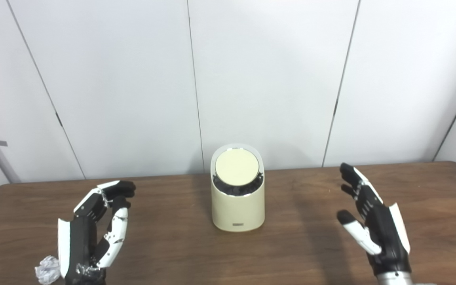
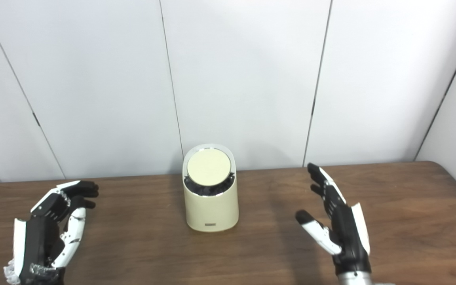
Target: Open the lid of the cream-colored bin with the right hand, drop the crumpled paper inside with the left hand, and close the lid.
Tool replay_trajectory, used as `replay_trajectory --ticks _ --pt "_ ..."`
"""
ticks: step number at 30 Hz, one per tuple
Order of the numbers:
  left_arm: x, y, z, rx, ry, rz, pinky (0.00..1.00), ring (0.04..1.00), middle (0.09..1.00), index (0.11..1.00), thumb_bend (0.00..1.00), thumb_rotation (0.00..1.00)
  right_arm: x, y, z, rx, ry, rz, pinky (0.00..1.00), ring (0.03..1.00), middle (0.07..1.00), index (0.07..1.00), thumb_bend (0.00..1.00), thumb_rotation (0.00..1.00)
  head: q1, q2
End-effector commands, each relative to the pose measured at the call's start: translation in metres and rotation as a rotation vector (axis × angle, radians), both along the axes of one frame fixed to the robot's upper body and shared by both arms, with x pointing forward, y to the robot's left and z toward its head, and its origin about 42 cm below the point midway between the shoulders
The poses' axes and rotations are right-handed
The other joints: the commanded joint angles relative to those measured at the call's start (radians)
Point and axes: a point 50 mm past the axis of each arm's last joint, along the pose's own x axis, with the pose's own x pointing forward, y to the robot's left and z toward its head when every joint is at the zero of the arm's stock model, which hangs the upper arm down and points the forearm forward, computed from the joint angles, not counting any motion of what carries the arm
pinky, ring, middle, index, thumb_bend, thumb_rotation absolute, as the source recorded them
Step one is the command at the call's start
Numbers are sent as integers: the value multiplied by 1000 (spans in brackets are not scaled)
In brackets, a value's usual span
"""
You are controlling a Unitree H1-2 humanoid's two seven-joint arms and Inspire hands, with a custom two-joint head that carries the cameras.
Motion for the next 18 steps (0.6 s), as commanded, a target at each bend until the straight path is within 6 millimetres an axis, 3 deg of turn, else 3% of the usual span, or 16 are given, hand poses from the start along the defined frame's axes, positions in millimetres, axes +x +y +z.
replay_trajectory --ticks 1,8,14,18 --pt "3 -5 15 18 -87 -8 517 613 632 613 195 463 10 8 32 -37 -104 16 864 907 904 882 848 738 3 -2" --pt "4 -12 15 5 -79 -7 522 616 632 612 190 463 37 31 78 -162 -118 36 802 884 890 877 897 685 20 -8" --pt "4 -18 16 8 -82 2 516 612 629 612 195 465 64 55 99 -213 -84 85 815 903 911 907 899 617 28 -8" --pt "4 -21 17 -6 -83 8 517 616 633 613 204 469 75 64 105 -254 -66 86 804 902 921 914 868 644 33 -8"
